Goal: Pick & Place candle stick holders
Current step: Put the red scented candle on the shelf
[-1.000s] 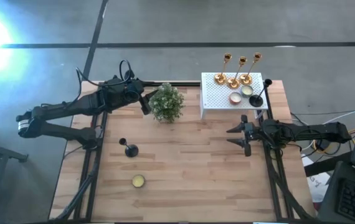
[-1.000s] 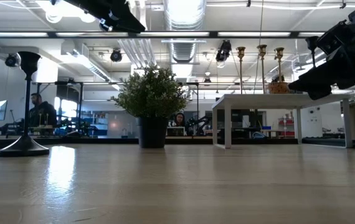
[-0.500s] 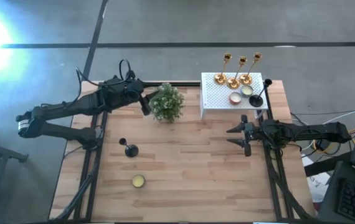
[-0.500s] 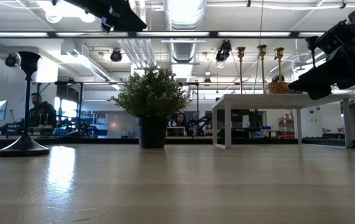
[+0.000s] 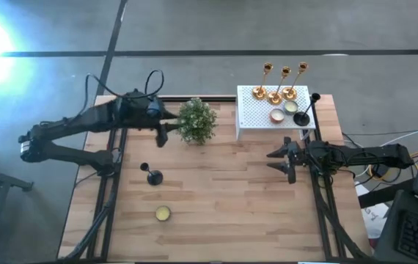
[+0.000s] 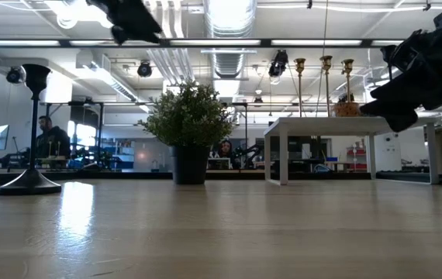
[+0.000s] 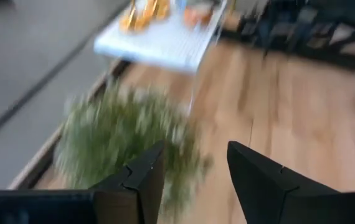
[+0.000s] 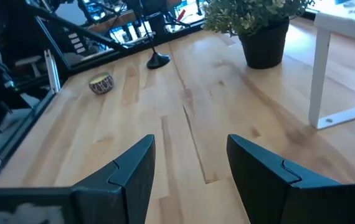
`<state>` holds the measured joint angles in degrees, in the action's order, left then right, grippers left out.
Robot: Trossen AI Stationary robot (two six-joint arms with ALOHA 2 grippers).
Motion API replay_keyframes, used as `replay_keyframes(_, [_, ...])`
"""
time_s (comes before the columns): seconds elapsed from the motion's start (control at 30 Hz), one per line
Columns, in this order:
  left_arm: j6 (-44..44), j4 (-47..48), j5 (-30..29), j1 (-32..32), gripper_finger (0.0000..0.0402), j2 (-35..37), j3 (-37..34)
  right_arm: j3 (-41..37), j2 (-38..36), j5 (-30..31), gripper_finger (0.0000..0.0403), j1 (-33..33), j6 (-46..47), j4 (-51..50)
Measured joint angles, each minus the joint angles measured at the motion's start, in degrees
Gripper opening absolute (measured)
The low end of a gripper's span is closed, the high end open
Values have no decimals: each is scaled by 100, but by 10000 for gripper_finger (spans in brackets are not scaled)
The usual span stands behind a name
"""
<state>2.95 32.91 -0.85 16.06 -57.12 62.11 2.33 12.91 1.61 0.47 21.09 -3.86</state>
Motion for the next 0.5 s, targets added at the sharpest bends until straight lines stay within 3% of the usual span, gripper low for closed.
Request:
replay_keyframes(0.13, [610,1604,-1171,-589,165,31,566,0,0,-1,192,-2,55,6])
replay_keyframes(0.27, [1259,2359,-2163,-1394,142,152,920,0,0,0,192,-2,65,34])
replay_keyframes(0.5, [3103,3275,-2536,-2527,126,231,881,0,0,-2,192,-2,117,37])
